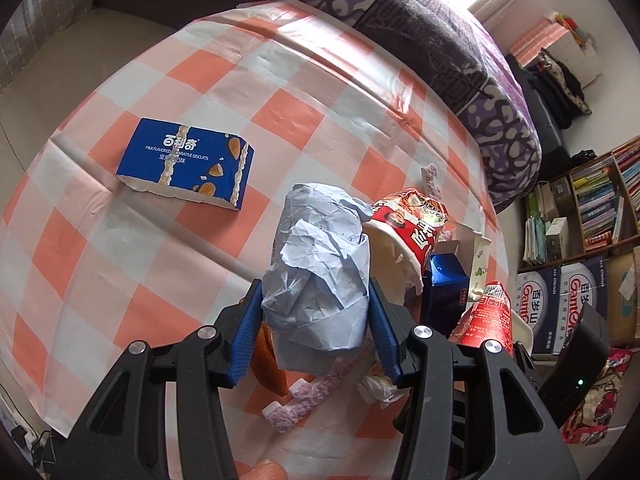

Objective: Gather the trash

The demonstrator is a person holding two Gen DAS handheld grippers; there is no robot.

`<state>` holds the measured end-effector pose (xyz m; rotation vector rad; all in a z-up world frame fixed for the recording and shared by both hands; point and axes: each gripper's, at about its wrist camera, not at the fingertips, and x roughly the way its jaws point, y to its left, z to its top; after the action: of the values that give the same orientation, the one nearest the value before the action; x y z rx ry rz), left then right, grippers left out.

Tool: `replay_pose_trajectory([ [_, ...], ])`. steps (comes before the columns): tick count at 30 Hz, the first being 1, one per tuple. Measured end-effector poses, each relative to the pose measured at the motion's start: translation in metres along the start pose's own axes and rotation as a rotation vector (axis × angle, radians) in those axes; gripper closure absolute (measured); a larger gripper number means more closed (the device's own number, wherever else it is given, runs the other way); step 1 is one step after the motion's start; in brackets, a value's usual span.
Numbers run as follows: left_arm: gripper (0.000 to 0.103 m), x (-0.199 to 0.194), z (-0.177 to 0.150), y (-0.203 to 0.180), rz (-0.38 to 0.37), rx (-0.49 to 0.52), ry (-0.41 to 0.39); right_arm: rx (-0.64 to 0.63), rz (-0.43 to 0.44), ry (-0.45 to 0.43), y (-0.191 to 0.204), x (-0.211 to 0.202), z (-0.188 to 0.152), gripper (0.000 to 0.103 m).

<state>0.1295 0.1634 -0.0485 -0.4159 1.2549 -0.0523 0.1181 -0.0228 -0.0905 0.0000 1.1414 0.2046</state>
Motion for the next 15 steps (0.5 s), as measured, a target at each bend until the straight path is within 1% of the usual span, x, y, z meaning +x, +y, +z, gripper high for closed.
replay_pose_trajectory([
  [1,0.053,0.0,0.0,0.001,-0.001,-0.003,-0.001,0.002,0.013,-0.007,-0.001,-0.003,0.0,0.014],
  [5,0.053,-0.001,0.001,0.0,-0.01,-0.005,-0.002,0.012,0.079,-0.021,-0.006,-0.013,0.002,0.013],
  [10,0.053,-0.004,0.002,-0.003,-0.019,0.006,-0.011,-0.005,0.105,-0.062,-0.009,-0.033,-0.004,0.014],
  [13,0.053,-0.005,0.002,-0.004,-0.027,0.006,-0.012,-0.016,0.119,-0.058,-0.013,-0.041,-0.011,0.014],
  [15,0.053,-0.006,0.002,-0.006,-0.033,0.011,-0.011,-0.025,0.144,-0.047,-0.014,-0.045,-0.016,0.013],
])
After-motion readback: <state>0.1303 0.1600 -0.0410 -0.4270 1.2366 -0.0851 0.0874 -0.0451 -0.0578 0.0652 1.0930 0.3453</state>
